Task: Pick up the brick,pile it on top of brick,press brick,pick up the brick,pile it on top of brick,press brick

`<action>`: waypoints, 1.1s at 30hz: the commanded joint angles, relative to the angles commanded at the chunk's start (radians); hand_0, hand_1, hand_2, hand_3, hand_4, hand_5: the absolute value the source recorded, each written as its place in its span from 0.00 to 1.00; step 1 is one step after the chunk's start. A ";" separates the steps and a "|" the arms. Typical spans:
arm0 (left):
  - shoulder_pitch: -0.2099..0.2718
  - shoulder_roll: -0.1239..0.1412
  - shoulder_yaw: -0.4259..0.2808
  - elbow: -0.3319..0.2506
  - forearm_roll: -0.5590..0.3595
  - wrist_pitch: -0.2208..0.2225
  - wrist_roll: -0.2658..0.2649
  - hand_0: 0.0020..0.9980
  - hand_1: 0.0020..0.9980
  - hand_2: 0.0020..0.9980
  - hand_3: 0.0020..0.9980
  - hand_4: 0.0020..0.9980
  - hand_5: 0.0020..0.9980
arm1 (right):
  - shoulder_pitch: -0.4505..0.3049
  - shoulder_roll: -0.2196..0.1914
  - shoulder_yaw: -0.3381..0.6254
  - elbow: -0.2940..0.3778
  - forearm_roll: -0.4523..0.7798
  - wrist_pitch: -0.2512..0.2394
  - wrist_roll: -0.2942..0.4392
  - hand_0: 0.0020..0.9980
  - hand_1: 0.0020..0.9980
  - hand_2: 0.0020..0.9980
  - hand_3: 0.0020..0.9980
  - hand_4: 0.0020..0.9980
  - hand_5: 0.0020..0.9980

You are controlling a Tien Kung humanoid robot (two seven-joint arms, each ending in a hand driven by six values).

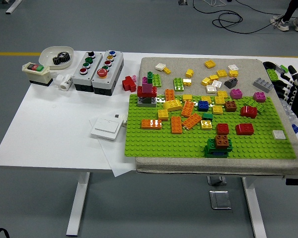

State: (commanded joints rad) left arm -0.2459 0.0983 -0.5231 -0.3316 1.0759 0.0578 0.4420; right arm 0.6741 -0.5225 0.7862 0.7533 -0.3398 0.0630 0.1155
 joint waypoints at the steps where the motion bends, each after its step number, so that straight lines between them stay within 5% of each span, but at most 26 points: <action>1: 0.000 0.000 -0.001 0.000 0.001 0.000 0.000 0.65 0.70 0.72 0.59 0.66 0.67 | -0.001 0.000 0.001 0.000 0.043 0.004 -0.004 0.99 0.90 0.91 0.94 1.00 1.00; 9: 0.003 0.001 -0.006 -0.001 0.011 -0.004 0.003 0.65 0.71 0.72 0.59 0.66 0.67 | -0.012 0.003 0.004 0.001 0.247 0.024 -0.032 0.98 0.87 0.89 0.92 1.00 1.00; 33: -0.002 0.006 0.008 0.000 -0.016 0.004 -0.002 0.66 0.71 0.72 0.59 0.66 0.67 | -0.015 -0.008 0.009 0.019 0.352 -0.022 -0.010 0.87 0.82 0.84 0.87 1.00 1.00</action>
State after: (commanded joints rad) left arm -0.2480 0.1039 -0.5150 -0.3321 1.0597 0.0616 0.4395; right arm 0.6588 -0.5304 0.7956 0.7719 0.0120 0.0411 0.1059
